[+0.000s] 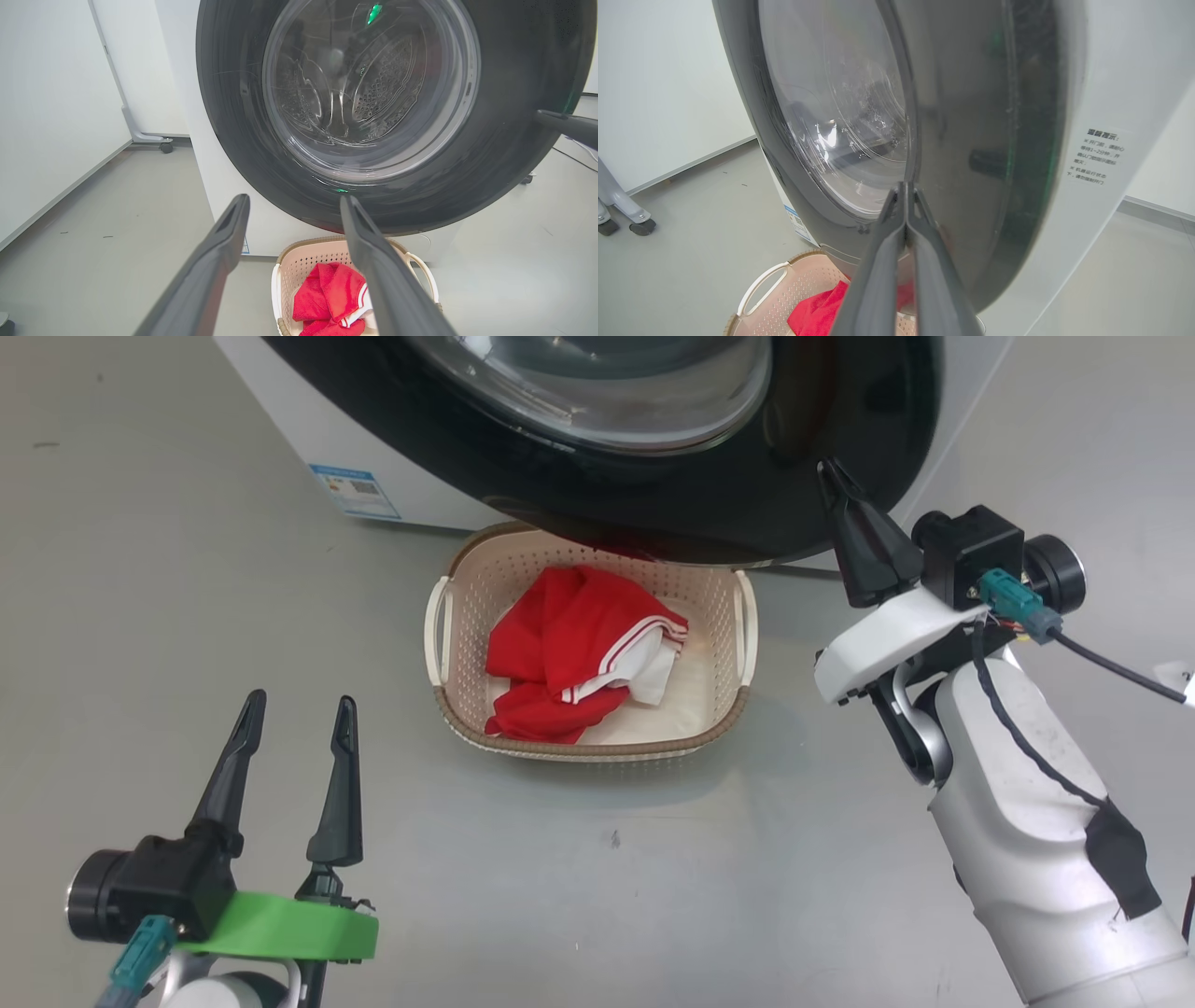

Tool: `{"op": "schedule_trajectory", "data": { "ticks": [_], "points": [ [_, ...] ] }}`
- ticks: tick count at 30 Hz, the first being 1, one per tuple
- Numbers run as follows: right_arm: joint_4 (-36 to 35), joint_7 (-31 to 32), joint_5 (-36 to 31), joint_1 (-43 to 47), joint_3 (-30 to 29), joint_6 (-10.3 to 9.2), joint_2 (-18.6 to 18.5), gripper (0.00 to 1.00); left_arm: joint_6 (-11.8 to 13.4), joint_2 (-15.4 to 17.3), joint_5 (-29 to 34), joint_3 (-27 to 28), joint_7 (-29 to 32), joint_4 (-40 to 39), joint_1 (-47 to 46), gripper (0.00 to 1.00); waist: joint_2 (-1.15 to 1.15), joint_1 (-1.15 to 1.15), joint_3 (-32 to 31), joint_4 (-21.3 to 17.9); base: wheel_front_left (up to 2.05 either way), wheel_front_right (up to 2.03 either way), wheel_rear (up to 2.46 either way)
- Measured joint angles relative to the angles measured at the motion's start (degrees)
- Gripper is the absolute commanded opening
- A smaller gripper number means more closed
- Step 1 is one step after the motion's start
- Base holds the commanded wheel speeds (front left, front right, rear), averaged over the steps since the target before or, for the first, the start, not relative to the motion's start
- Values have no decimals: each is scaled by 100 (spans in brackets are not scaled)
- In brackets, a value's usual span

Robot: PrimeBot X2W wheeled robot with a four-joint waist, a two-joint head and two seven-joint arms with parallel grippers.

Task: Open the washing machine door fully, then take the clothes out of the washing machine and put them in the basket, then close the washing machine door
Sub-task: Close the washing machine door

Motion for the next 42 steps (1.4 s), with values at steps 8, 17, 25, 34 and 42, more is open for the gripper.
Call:
{"op": "schedule_trajectory", "data": {
  "ticks": [8,17,25,34,42],
  "points": [
    [371,-59,5,-322,-45,9,3,0,-2,-9,0,34,-100,210,-121,100,0,0,182,160,0,0,0],
    [747,-178,11,-551,-101,10,2,0,-45,-22,2,21,-154,375,-218,100,0,0,229,185,0,0,0],
    [1023,-227,19,-745,-165,42,-57,0,-55,-40,2,5,-219,456,-314,100,0,0,280,209,0,0,0],
    [1198,-253,4,-1371,-333,37,-302,0,-103,-104,1,-64,-272,493,-446,100,0,0,447,290,0,0,0],
    [1384,-259,-9,-1977,-477,-12,-510,0,-148,-146,-7,-86,-303,532,-584,100,0,0,655,390,0,0,0]
  ]
}}
